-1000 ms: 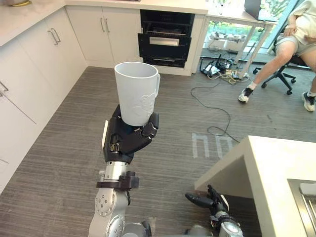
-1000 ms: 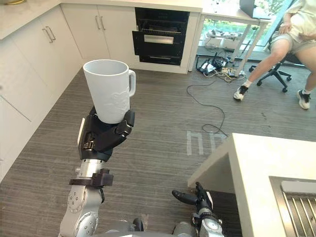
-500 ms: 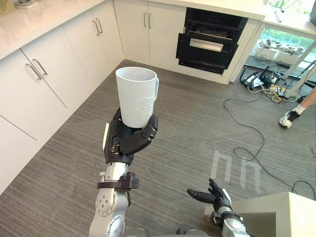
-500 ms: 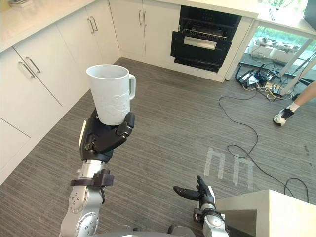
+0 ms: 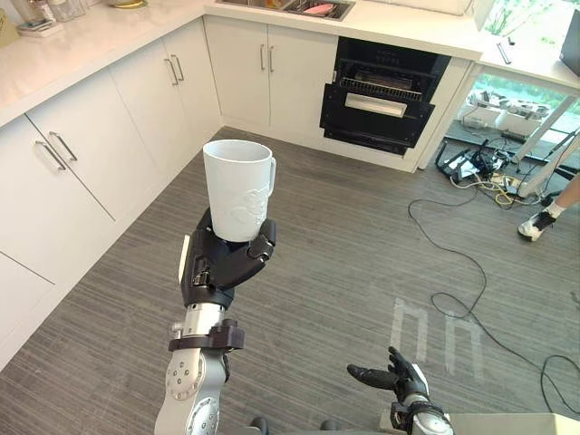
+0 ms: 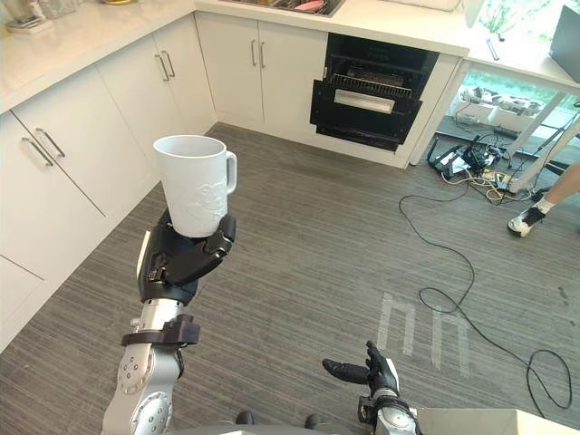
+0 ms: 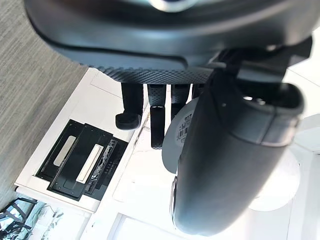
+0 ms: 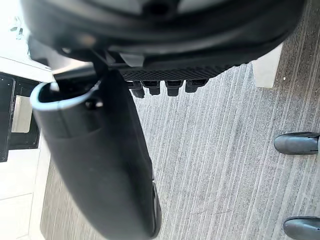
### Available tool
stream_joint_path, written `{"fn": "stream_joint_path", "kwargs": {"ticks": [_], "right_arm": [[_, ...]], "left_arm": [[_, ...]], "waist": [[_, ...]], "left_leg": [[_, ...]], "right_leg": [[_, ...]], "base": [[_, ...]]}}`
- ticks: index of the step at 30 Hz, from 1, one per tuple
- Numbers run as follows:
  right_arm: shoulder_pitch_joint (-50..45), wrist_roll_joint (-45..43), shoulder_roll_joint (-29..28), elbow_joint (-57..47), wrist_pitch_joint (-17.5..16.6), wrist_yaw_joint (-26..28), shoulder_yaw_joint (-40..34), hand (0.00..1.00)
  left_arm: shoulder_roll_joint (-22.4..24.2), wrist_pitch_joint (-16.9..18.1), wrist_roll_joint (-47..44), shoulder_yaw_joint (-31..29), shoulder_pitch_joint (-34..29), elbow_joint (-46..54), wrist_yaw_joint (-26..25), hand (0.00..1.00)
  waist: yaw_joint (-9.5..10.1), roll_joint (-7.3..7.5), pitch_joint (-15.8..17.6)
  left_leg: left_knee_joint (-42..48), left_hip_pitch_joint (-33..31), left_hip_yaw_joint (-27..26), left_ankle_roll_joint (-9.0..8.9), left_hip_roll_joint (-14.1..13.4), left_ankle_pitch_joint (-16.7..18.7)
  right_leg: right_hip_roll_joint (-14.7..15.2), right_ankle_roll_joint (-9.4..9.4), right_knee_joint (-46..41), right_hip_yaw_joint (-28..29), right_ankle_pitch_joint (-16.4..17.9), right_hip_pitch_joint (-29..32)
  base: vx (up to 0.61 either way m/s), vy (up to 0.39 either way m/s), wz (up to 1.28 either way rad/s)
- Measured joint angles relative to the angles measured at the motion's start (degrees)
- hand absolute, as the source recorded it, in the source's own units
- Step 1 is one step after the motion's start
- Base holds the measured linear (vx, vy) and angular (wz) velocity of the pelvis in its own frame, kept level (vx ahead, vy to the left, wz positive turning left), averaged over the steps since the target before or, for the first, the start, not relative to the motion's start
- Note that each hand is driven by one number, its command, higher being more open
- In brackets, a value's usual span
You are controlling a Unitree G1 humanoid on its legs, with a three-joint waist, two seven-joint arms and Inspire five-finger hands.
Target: Walk over to the sink, pick up the cup, carry it to the dishwasher, place the cup inside the dishwasher, then close the dishwasher door
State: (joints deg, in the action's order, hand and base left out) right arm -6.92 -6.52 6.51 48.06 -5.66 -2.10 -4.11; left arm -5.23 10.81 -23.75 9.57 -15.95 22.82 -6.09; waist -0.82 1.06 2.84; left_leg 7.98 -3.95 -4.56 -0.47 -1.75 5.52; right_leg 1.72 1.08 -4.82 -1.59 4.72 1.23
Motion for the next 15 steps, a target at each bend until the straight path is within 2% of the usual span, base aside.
{"fn": "stream_joint_path", "kwargs": {"ticks": [6,7,15], "right_arm": [[0.0,2.0,0.0,1.1,0.2,-0.6,0.2,1.0],[-0.3,2.4,0.1,1.3,0.4,-0.8,0.6,1.0],[-0.2,2.3,0.1,1.6,0.4,-1.1,0.6,1.0]], "left_arm": [[0.0,0.0,0.0,0.0,0.0,0.0,0.0,0.0],[0.1,0.0,0.0,0.0,-0.2,0.0,0.0,0.0],[0.2,0.0,0.0,0.0,-0.2,0.0,0.0,0.0]], "waist": [[0.01,-0.04,0.0],[-0.06,-1.02,0.3],[0.03,-1.02,0.3]], "left_leg": [[-1.4,0.7,-0.2,0.04,0.1,-1.2],[-5.6,2.2,-0.7,0.2,0.4,-3.8],[-5.9,2.0,-0.5,0.22,0.5,-4.1]], "right_leg": [[0.0,-0.1,0.5,0.2,-0.9,-0.2],[0.1,0.14,3.7,0.6,-3.2,-1.1],[0.3,0.15,3.8,0.0,-3.2,-1.1]], "base": [[-0.04,-0.008,-0.01],[-0.03,-0.006,0.0],[0.0,0.0,0.02]]}}
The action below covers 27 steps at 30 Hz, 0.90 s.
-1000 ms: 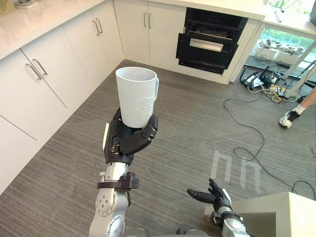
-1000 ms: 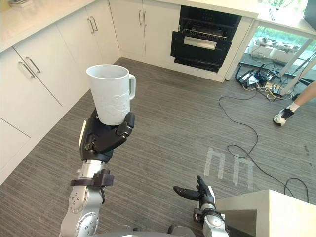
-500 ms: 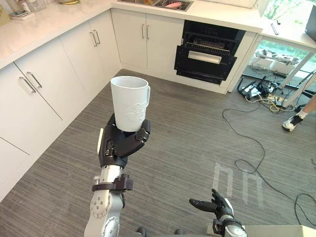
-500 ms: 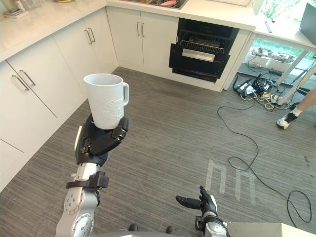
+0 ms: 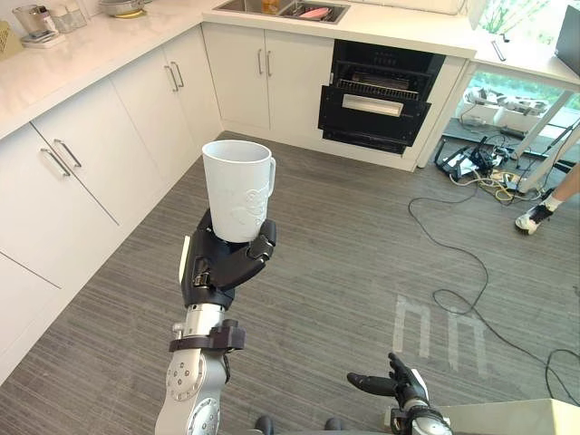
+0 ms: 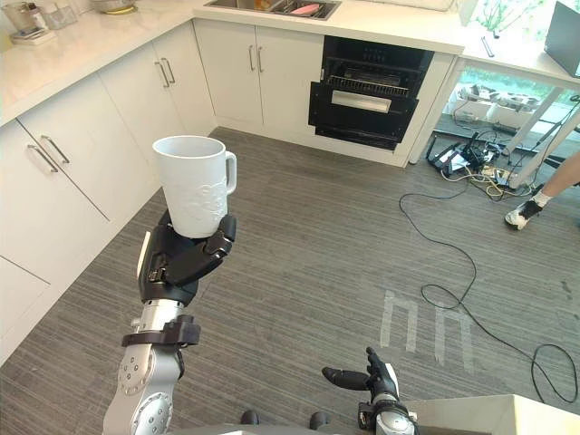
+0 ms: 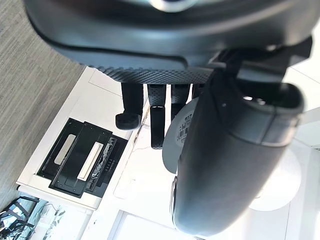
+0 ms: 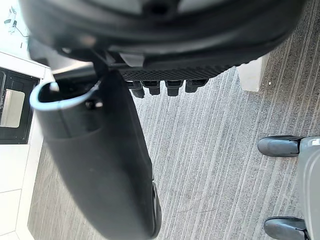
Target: Walk over to the sink, pick up the cup, carry it to the dishwasher, place the cup inside the dishwasher, then close the dishwasher door
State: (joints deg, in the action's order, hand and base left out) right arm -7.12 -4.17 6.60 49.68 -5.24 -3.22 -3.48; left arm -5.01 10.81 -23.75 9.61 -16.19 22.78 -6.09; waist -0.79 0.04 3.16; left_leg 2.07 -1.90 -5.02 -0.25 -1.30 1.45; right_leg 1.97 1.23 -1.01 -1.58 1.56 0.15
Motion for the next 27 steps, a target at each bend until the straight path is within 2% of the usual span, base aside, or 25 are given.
{"fn": "stream_joint_path", "kwargs": {"ticks": [9,12,17,20,21,22,24,25,27], "right_arm": [[1.2,0.1,0.2,3.5,0.8,-2.3,-0.1,1.0],[2.5,1.3,0.2,3.7,1.1,-3.2,-0.1,1.0],[4.4,1.9,0.3,3.7,1.2,-4.0,-0.1,1.0],[4.3,3.4,0.7,3.5,1.4,-4.0,-0.7,1.0],[4.3,3.8,0.9,3.1,2.0,-4.1,-0.8,1.0],[4.2,3.9,0.8,2.2,2.4,-4.1,-0.8,1.0],[3.6,3.9,0.0,0.7,2.7,-4.1,-0.7,1.0],[2.4,4.0,-0.9,-0.8,2.9,-4.0,-0.7,1.0],[1.8,4.1,-1.9,-2.3,2.9,-4.0,-0.6,1.0]], "left_arm": [[0.8,0.0,-0.2,-0.3,-0.3,-3.3,-0.3,0.0],[0.8,-0.1,-1.1,-0.5,-0.9,-3.5,-0.9,0.0],[0.8,-0.1,-1.1,-0.6,-0.9,-3.4,-1.1,0.0],[0.9,-0.1,-1.1,0.0,-1.0,-3.0,-1.1,0.0],[0.9,-0.1,-1.1,0.0,-1.0,-2.9,-1.1,0.0],[1.1,-0.1,-1.1,-0.1,-1.4,-2.2,-1.1,0.0],[0.8,-0.1,-1.1,0.4,-1.6,-0.3,-1.2,0.0],[0.6,-0.1,-1.0,1.1,-1.6,1.2,-1.2,0.0],[0.4,0.8,-1.0,1.7,-1.4,2.3,-1.2,0.0]], "waist": [[1.42,0.03,0.0],[1.51,0.09,0.1],[2.16,0.09,0.2],[2.7,0.18,1.3],[2.97,0.23,2.2],[3.11,-0.22,3.0],[2.87,-0.26,4.2],[2.8,-0.31,4.1],[2.44,-0.37,4.0]], "left_leg": [[-0.5,-1.2,0.0,0.01,0.1,-0.3],[1.1,-2.2,-0.6,0.14,0.0,0.8],[7.0,-4.9,-1.8,0.56,-0.4,4.7],[10.3,-5.2,-2.1,1.6,0.4,8.4],[10.4,-4.1,-2.6,2.05,1.1,9.2],[10.7,-2.8,-2.6,2.55,1.3,10.0],[11.8,-1.0,-1.9,3.9,1.6,11.0],[13.5,-0.2,-0.7,4.11,1.7,13.0],[13.9,0.5,0.9,4.07,1.7,14.2]], "right_leg": [[0.2,0.42,1.1,-0.7,-0.3,0.8],[0.2,0.47,1.2,-0.1,-0.4,1.3],[0.2,0.95,0.8,1.2,-0.2,2.0],[1.4,2.36,-9.3,1.6,5.5,5.5],[2.5,3.34,-16.5,0.9,7.8,7.7],[3.4,4.17,-25.3,-1.1,8.6,10.9],[4.9,4.25,-36.9,-3.2,9.1,15.4],[5.8,4.0,-42.4,-4.4,11.1,18.1],[5.9,3.67,-42.3,-5.4,12.2,20.0]], "base": [[0.0,-0.001,0.02],[0.02,0.006,-0.11],[0.01,0.038,-0.16],[0.01,0.076,-0.06],[0.03,0.097,-0.05],[0.04,0.102,-0.07],[0.12,0.098,0.19],[0.19,0.084,0.37],[0.25,0.038,0.46]]}}
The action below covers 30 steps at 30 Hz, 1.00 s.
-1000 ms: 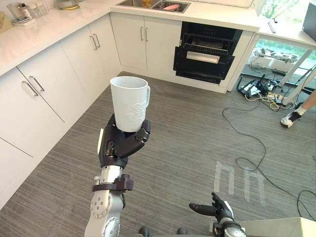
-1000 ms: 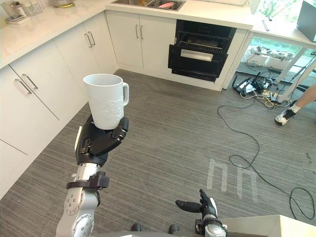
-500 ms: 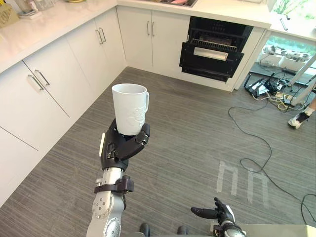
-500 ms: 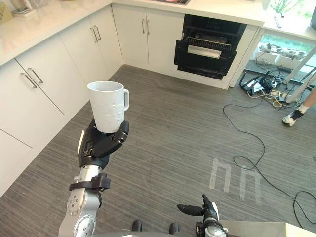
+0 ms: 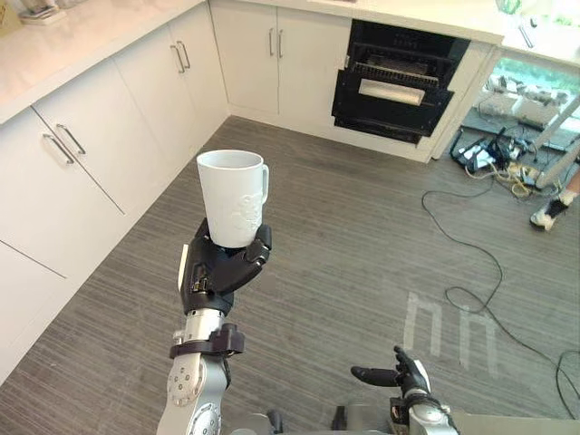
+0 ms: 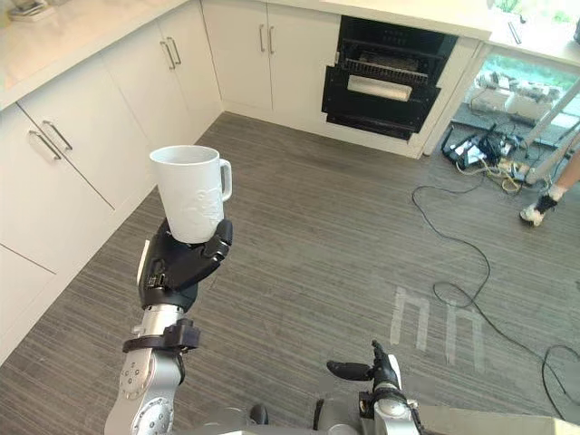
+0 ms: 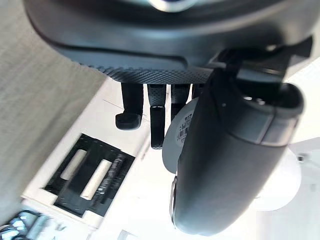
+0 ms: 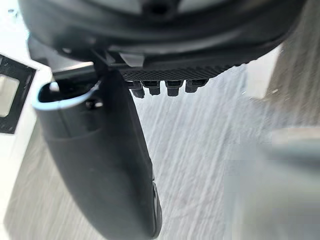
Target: Walk over to the sink, pick up the cup, carry it to the dishwasher, place the cup inside the dishwasher, then close the dishwasher door
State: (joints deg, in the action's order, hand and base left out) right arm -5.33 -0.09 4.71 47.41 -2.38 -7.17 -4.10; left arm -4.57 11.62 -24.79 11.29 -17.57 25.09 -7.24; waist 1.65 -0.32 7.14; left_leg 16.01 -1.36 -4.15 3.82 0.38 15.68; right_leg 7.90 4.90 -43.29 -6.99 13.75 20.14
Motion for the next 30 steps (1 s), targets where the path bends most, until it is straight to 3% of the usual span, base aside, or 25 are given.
{"fn": "stream_joint_path", "kwargs": {"ticks": [5,6,7,8,9,10,11,12,13,15,17,19,20,21,22,23,24,25,27,29,30], "right_arm": [[0.2,0.1,0.0,-3.1,0.0,-0.1,0.1,1.0],[0.1,0.2,0.0,-4.2,0.0,-0.2,0.2,1.0],[0.2,0.2,0.7,-4.4,0.0,-0.3,0.2,1.0],[0.1,0.2,1.3,-4.6,0.0,-0.3,0.3,1.0],[0.0,0.2,1.9,-6.4,0.0,-0.3,1.0,1.0],[-0.6,0.1,1.8,-8.8,0.0,-0.4,1.7,1.0],[-1.1,-0.1,1.8,-10.4,-0.2,-0.5,2.1,1.0],[-2.0,-0.3,1.4,-13.6,-1.1,-0.5,2.8,1.0],[-2.2,-0.4,1.2,-15.3,-2.1,-1.0,2.9,1.0],[-2.2,-0.5,1.1,-16.4,-2.5,-1.8,2.8,1.0],[-2.1,-1.0,1.2,-16.5,-2.5,-2.1,2.2,1.0],[-1.9,-1.0,1.3,-16.0,-2.4,-2.1,2.2,1.0],[-1.5,-1.0,1.1,-14.7,-2.4,-2.0,2.3,1.0],[-1.5,-1.0,1.1,-14.1,-2.4,-2.0,2.2,1.0],[-1.6,-1.0,1.3,-13.0,-2.4,-2.0,2.2,1.0],[-1.6,-1.0,1.4,-12.2,-2.4,-2.0,2.2,1.0],[-1.9,-1.0,0.9,-11.4,-1.9,-2.0,2.2,1.0],[-2.1,-0.9,0.2,-11.5,-1.7,-2.0,2.2,1.0],[-2.1,-0.9,-1.0,-11.6,-1.7,-1.9,2.2,1.0],[-2.3,-0.7,-2.6,-11.8,-1.6,-1.8,2.1,1.0],[-2.5,-0.6,-3.5,-12.0,-1.6,-1.3,2.2,1.0]], "left_arm": [[0.1,0.7,0.0,1.5,1.5,-0.5,-0.3,0.0],[0.3,0.7,0.0,1.6,2.2,-0.8,-0.3,0.0],[1.0,0.7,0.0,2.0,2.7,-2.1,-0.3,0.0],[1.7,0.6,0.0,2.2,2.7,-2.9,-0.3,0.0],[2.9,-0.3,0.0,2.5,2.7,-3.6,-0.3,0.0],[3.3,-0.9,0.0,2.8,2.6,-3.7,-0.3,0.0],[3.4,-1.0,0.0,3.0,2.6,-3.7,-0.2,0.0],[3.5,-1.0,0.0,3.2,2.6,-3.5,0.1,0.0],[3.3,-1.0,0.0,3.2,2.6,-2.9,0.2,0.0],[3.3,-1.0,-0.1,3.0,2.6,-2.0,0.4,0.0],[3.6,-1.0,-0.1,2.4,2.7,-1.3,0.8,0.0],[3.5,-0.9,-0.1,2.0,2.7,-0.8,1.0,0.0],[3.4,-0.9,-0.1,1.2,2.8,-0.8,1.0,0.0],[3.4,-0.9,-0.1,1.0,2.8,-0.8,1.0,0.0],[3.2,-0.9,-0.1,0.8,2.8,-0.8,1.0,0.0],[3.1,-0.8,-0.1,0.7,2.8,-0.8,1.0,0.0],[2.5,-0.9,-0.1,0.6,3.0,-0.8,1.0,0.0],[1.9,-0.9,-0.1,0.6,3.0,-0.8,0.9,0.0],[0.5,-0.9,-0.1,1.1,3.0,-0.7,0.9,0.0],[-1.9,-1.6,0.0,2.0,3.0,-0.6,0.9,0.0],[-2.9,-2.0,0.1,2.6,2.8,-0.6,0.8,0.0]], "waist": [[-1.99,-0.07,0.0],[-2.73,0.42,-0.2],[-2.59,-0.74,-0.3],[-2.45,-1.81,-0.5],[-2.55,-2.92,-0.6],[-2.53,-3.07,-0.5],[-2.53,-3.09,-0.4],[-2.17,-2.98,-0.3],[-1.42,-2.93,-0.2],[-0.4,-2.83,-0.2],[1.31,-2.77,-0.3],[2.29,-2.77,-0.3],[2.45,-2.4,-0.1],[2.44,-2.15,0.1],[2.46,-1.97,0.1],[2.61,-1.82,0.0],[3.12,-0.77,-0.5],[3.29,0.19,-0.6],[3.68,1.64,-0.8],[3.0,3.06,-0.6],[2.28,3.16,-0.5]], "left_leg": [[-2.1,4.4,6.6,-2.9,-0.8,2.6],[-2.0,5.2,8.3,-4.33,-1.0,3.6],[-1.7,6.4,8.7,-5.63,-2.4,4.8],[-0.7,6.4,8.6,-6.48,-3.8,5.1],[3.1,6.2,8.0,-7.48,-5.5,4.6],[10.2,4.9,7.5,-9.35,-7.1,2.8],[15.9,3.0,7.5,-9.52,-7.7,1.0],[29.7,-2.4,6.9,-10.06,-9.3,-3.5],[39.9,-7.3,3.5,-9.51,-11.8,-3.3],[46.3,-13.6,-1.8,-7.29,-15.3,-0.9],[41.8,-19.6,-4.9,-6.72,-16.1,1.7],[33.4,-22.9,-4.8,-6.82,-14.9,2.1],[23.8,-24.9,-3.9,-7.26,-12.5,1.0],[19.9,-25.3,-3.8,-7.34,-11.3,-0.4],[11.9,-25.1,-3.4,-6.94,-8.8,-4.9],[10.8,-24.8,-3.3,-5.74,-8.0,-9.1],[13.4,-24.2,-4.4,-2.99,-6.8,-11.8],[15.5,-24.1,-5.6,-2.09,-6.4,-8.9],[16.3,-22.7,-7.1,-1.49,-5.9,-6.1],[15.5,-18.7,-7.5,-0.48,-4.4,-3.6],[13.7,-14.3,-7.5,0.05,-3.8,-2.1]], "right_leg": [[-2.4,-1.11,9.3,-0.9,-0.3,5.2],[-2.6,-2.92,12.7,-0.8,-3.7,5.2],[-3.2,-4.84,11.1,-2.5,-4.2,4.4],[-3.7,-5.0,10.5,-3.9,-4.3,3.7],[-5.0,-5.83,10.6,-5.7,-3.7,1.3],[-6.6,-6.97,12.7,-7.0,-3.0,-2.7],[-7.4,-7.19,14.6,-7.4,-2.9,-5.2],[-8.7,-7.38,19.0,-7.6,-2.8,-10.2],[-9.8,-7.44,22.8,-7.4,-2.7,-14.6],[-10.5,-7.45,27.4,-7.0,-2.7,-20.3],[-10.5,-7.44,31.5,-6.1,-2.7,-24.4],[-10.2,-7.41,33.6,-5.7,-2.7,-26.3],[-9.2,-7.07,35.0,-5.7,-2.5,-28.0],[-8.6,-6.52,35.2,-5.7,-2.2,-28.6],[-7.4,-4.49,35.4,-5.4,-1.1,-29.8],[-6.8,-3.03,35.4,-4.8,-0.2,-30.5],[-4.2,-0.86,34.9,-3.2,1.9,-31.9],[-2.8,-0.83,32.0,-2.2,2.0,-31.0],[-1.3,-0.78,23.8,-0.8,1.9,-27.7],[1.1,1.1,8.3,0.5,-2.2,-22.1],[2.7,0.57,-6.3,1.7,-3.6,-16.5]], "base": [[0.42,-0.092,0.7],[0.54,-0.224,1.03],[0.56,-0.235,0.7],[0.46,-0.186,0.41],[0.69,-0.271,0.35],[0.56,-0.223,0.36],[0.55,-0.231,0.27],[0.48,-0.191,0.12],[0.56,-0.22,0.05],[0.4,-0.127,-0.04],[0.35,-0.031,-0.12],[0.35,0.089,-0.15],[0.44,0.184,-0.09],[0.46,0.247,-0.08],[0.33,0.196,-0.12],[0.56,0.344,-0.34],[0.58,0.358,-0.42],[0.59,0.365,-0.45],[0.36,0.23,-0.28],[0.43,0.263,0.0],[0.48,0.23,0.12]]}}
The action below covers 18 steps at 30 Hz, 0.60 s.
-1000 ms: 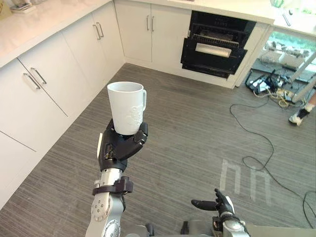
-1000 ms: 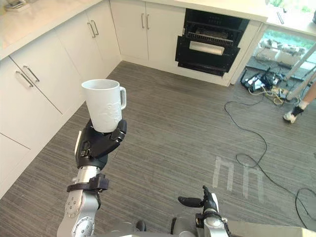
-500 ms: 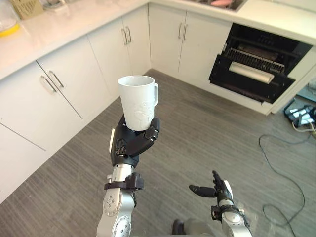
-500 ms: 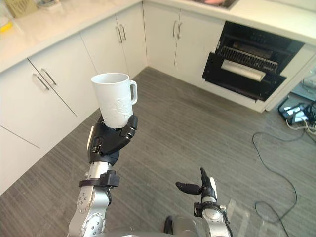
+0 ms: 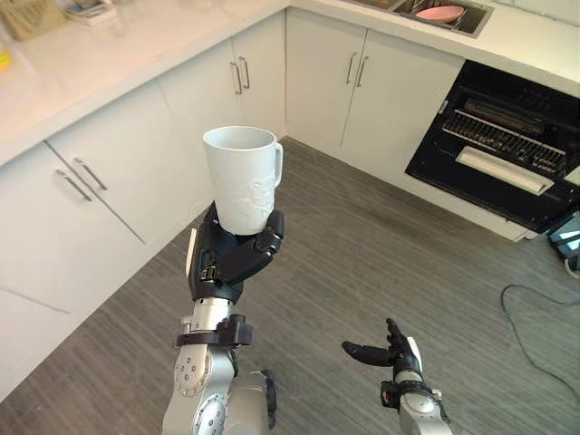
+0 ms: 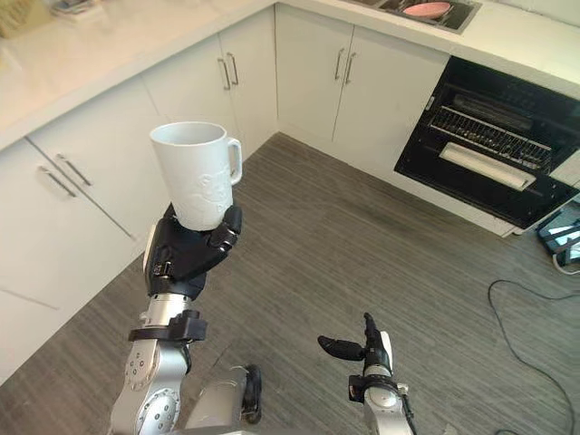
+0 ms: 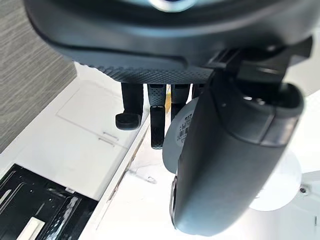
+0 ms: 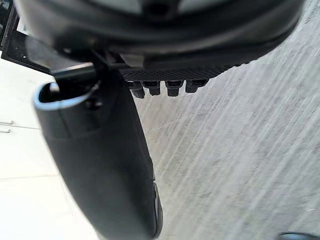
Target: Walk over to the sink, pick up the cup, carry it to the dishwasher, place the cup inside the dishwasher, then close the dishwasher door
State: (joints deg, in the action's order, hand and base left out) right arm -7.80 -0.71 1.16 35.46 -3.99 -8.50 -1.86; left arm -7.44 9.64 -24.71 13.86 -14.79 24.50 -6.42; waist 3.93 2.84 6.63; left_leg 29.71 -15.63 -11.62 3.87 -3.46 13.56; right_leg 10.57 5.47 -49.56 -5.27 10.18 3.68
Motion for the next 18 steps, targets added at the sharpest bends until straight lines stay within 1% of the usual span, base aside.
{"fn": "stream_joint_path", "kwargs": {"ticks": [1,2,3,4,5,6,7,8,9,10,11,12,13,14,15,16,17,18], "right_arm": [[0.0,0.1,-0.2,-0.1,0.0,0.1,0.0,1.0],[-0.1,0.4,-1.1,-0.4,0.0,0.6,0.0,1.0],[-0.3,0.4,-2.1,-0.8,0.0,0.9,0.1,1.0],[-0.4,0.4,-2.8,-1.5,0.0,1.1,0.1,1.0],[-0.4,0.4,-3.0,-1.7,0.0,1.1,0.1,1.0],[-0.4,0.4,-3.1,-2.1,0.0,1.2,0.1,1.0],[-0.3,0.4,-3.0,-2.2,0.0,1.2,0.0,1.0],[-0.2,0.4,-3.0,-2.1,0.0,1.1,0.1,1.0],[-0.2,0.4,-2.9,-2.0,0.0,1.1,0.1,1.0],[-0.1,0.4,-2.6,-1.4,0.0,1.2,0.2,1.0],[0.0,0.4,-2.1,-0.2,0.0,1.1,0.3,1.0],[0.0,0.4,-0.7,0.2,0.8,1.1,0.4,1.0],[0.0,0.4,0.0,0.2,1.1,1.1,0.7,1.0],[0.5,0.4,1.1,0.2,1.2,1.1,1.2,1.0],[0.5,0.4,1.3,0.1,1.2,1.2,1.3,1.0],[0.1,0.3,1.4,-0.6,1.2,1.1,1.5,1.0],[-0.4,0.3,1.3,-1.2,1.2,1.0,1.8,1.0],[-1.3,0.2,1.4,-2.6,1.1,0.5,2.2,1.0]], "left_arm": [[0.0,0.0,0.0,0.1,0.0,0.1,0.0,0.0],[0.1,-0.1,0.0,0.4,-0.1,0.5,0.0,0.0],[0.3,-0.1,0.0,0.4,-0.1,1.5,0.0,0.0],[0.3,0.2,0.0,0.5,-0.1,3.1,0.1,0.0],[0.3,0.6,0.0,0.5,0.0,3.6,0.1,0.0],[0.5,1.2,0.0,0.6,0.0,4.4,0.1,0.0],[0.7,1.6,0.0,0.5,0.0,4.5,0.1,0.0],[0.7,2.1,0.0,0.5,0.0,4.3,0.1,0.0],[0.8,2.4,0.0,0.5,0.1,3.5,0.1,0.0],[0.9,2.6,0.0,0.5,0.1,2.3,0.1,0.0],[1.1,2.6,0.0,0.6,0.1,0.4,0.1,0.0],[2.4,2.0,0.0,0.7,0.2,-2.1,0.1,0.0],[3.1,1.2,0.0,0.8,0.0,-2.9,0.1,0.0],[4.4,0.4,0.0,0.8,0.0,-4.2,0.0,0.0],[5.0,0.0,0.0,0.7,0.0,-4.6,0.0,0.0],[5.9,-1.1,0.0,0.4,-0.2,-4.9,0.0,0.0],[6.0,-1.1,0.0,0.5,-0.2,-4.9,0.1,0.0],[6.2,-1.1,0.0,0.9,-0.4,-4.3,0.4,0.0]], "waist": [[-0.06,-0.06,0.0],[-0.09,-0.12,0.1],[-0.33,-0.49,0.1],[-0.45,-0.37,0.0],[-0.6,-0.31,0.0],[-0.81,-0.29,-0.1],[-1.12,-0.44,-0.2],[-1.37,-0.41,-0.2],[-1.75,-0.38,-0.3],[-1.99,-0.28,-0.9],[-2.71,0.22,-1.8],[-3.52,-1.79,-2.2],[-3.55,-3.11,-2.5],[-3.5,-4.18,-2.4],[-3.47,-4.46,-2.2],[-3.35,-4.89,-1.9],[-3.27,-4.97,-1.8],[-2.42,-5.15,-1.8]], "left_leg": [[-0.6,1.2,0.0,0.1,0.0,0.3],[-2.9,5.3,0.1,0.07,0.1,0.9],[-5.3,8.5,0.4,-0.01,-0.1,1.4],[-6.6,10.7,0.7,0.24,-0.5,2.4],[-7.1,11.5,0.9,0.25,-0.6,3.1],[-7.6,13.2,1.1,-0.17,-0.8,4.2],[-7.8,14.1,1.3,-0.74,-1.0,5.0],[-8.2,15.2,1.4,-2.09,-1.1,5.4],[-9.3,16.9,1.5,-3.31,-1.1,6.3],[-10.5,18.1,1.8,-4.2,-0.9,6.8],[-12.0,20.0,2.9,-5.53,-0.6,7.6],[-12.9,22.2,4.2,-7.14,-1.9,8.6],[-12.5,22.2,4.2,-7.49,-3.2,8.5],[-8.2,21.4,4.3,-8.81,-4.9,7.8],[-3.5,20.1,4.6,-10.33,-5.8,6.8],[10.0,15.8,6.0,-11.72,-8.0,2.6],[17.3,13.2,6.9,-12.01,-9.0,-0.6],[28.7,8.4,6.2,-12.35,-11.6,-0.8]], "right_leg": [[0.0,-0.18,-2.5,0.0,0.1,1.1],[-0.2,-1.02,-7.9,-0.3,0.9,4.5],[-0.6,-1.28,-9.3,-1.6,2.0,7.8],[-1.0,-1.78,-8.2,-3.5,2.9,11.5],[-1.2,-2.09,-6.8,-4.5,3.1,13.2],[-1.5,-2.39,-2.2,-6.6,3.4,16.0],[-2.0,-2.4,3.3,-8.4,3.4,17.3],[-2.9,-2.44,9.6,-9.4,3.1,18.3],[-4.3,-2.84,17.8,-9.6,2.0,18.9],[-5.3,-3.56,23.3,-9.5,-0.1,19.3],[-6.3,-5.96,26.8,-8.9,-5.5,19.1],[-7.5,-8.11,25.9,-9.9,-7.9,17.8],[-8.5,-8.59,25.8,-10.7,-7.1,17.3],[-9.8,-9.44,25.8,-11.4,-5.6,15.8],[-10.5,-9.77,26.2,-11.6,-5.0,14.3],[-11.9,-10.39,28.5,-12.0,-4.2,9.7],[-12.5,-10.32,30.1,-11.9,-3.7,7.2],[-13.9,-10.5,33.5,-11.3,-3.3,1.4]], "base": [[0.45,0.202,0.08],[0.29,0.112,0.06],[0.31,0.082,0.07],[0.31,0.053,0.1],[0.37,0.015,0.12],[0.26,-0.027,0.13],[0.34,-0.047,0.12],[0.37,-0.06,0.11],[0.39,-0.064,0.12],[0.6,-0.111,0.25],[0.73,-0.139,0.46],[0.78,-0.148,0.41],[0.68,-0.138,0.26],[0.48,-0.118,0.0],[0.57,-0.159,0.03],[0.44,-0.117,0.08],[0.6,-0.116,0.01],[0.46,-0.064,-0.06]]}}
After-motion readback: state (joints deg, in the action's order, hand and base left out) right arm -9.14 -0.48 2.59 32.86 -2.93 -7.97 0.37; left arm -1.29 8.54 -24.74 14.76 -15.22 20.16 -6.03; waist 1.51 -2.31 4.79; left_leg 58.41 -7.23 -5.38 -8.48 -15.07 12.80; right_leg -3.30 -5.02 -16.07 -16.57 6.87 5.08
